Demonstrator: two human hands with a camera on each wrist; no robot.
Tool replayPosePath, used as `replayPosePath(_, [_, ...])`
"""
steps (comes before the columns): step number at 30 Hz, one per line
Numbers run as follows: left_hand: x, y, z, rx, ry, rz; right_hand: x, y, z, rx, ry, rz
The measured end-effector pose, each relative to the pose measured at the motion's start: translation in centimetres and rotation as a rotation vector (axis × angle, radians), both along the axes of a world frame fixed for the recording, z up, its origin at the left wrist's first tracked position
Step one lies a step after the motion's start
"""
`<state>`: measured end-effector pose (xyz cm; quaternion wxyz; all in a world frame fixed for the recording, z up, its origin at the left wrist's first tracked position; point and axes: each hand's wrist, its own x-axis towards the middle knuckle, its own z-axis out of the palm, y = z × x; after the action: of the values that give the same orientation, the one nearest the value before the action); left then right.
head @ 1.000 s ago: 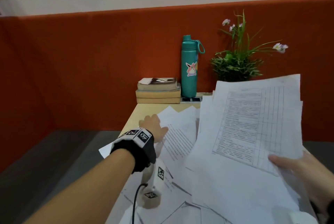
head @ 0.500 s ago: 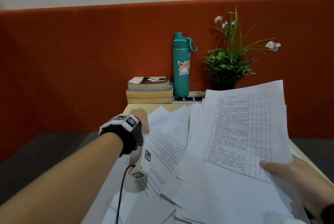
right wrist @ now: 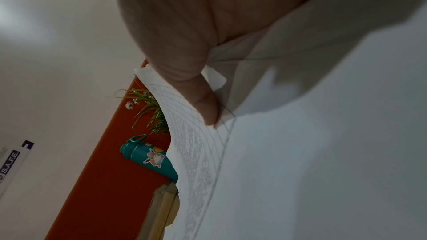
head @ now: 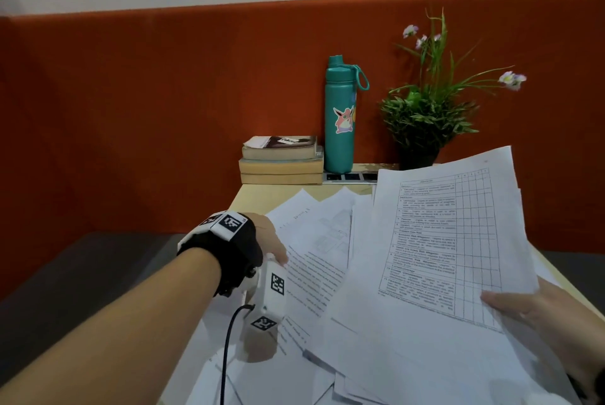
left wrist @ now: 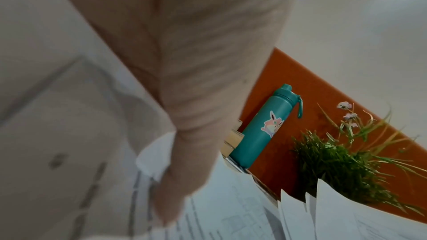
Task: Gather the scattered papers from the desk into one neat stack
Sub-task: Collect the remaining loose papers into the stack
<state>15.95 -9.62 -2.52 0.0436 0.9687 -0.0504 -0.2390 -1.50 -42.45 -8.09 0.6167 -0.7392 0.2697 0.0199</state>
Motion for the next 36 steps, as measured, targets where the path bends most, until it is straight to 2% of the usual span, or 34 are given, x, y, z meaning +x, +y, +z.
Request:
replayPosePath(3, [-0.6, 0.1, -0.3, -0.134, 0.008, 0.042, -0.1, 0.8, 0.9, -0.039, -0.006, 0.000])
replayPosePath(6, [-0.8, 0.6, 1.1, -0.213, -0.087, 0.091, 0.0, 0.6, 1.0, -0.034, 0.001, -0.018])
replayPosePath(11, [-1.4, 1.5, 1.9, -0.304, -0.124, 0.045, 0.0, 0.9, 1.5, -0.063, 0.013, -0.009])
replayPosePath(16, [-2.9, 3.0, 5.3, -0.518, -0.434, 0.098, 0.1, 1.4, 2.8, -0.027, -0.100, -0.002])
replayPosePath(20, [-4.6, 5.3, 10.2, -0.829, -0.620, 0.192, 0.3, 2.4, 3.9, -0.013, -0.197, -0.016])
replayPosePath(22, [-5.5, 6.1, 12.1, -1.011, -0.611, 0.224, 0.6, 3.1, 4.2, -0.009, -0.222, -0.016])
replayPosePath(25, [-6.5, 6.0, 13.2, -1.355, -0.418, 0.236, 1.2, 4.2, 4.6, 0.019, -0.240, -0.027])
replayPosePath(27, [-6.7, 5.1, 12.5, -1.457, -0.298, 0.263, 1.7, 4.8, 4.8, 0.042, -0.254, -0.018])
replayPosePath(30, [-6.5, 2.5, 8.8, -1.413, -0.236, 0.318, 2.0, 5.7, 5.3, 0.155, -0.285, -0.024])
replayPosePath(34, [-6.6, -0.9, 2.5, -1.144, -0.136, 0.346, 2.5, 6.4, 5.3, 0.197, -0.294, -0.019])
replayPosePath(36, [-6.6, -2.1, 0.9, -1.056, -0.106, 0.356, 2.6, 6.2, 4.9, 0.179, -0.309, -0.043])
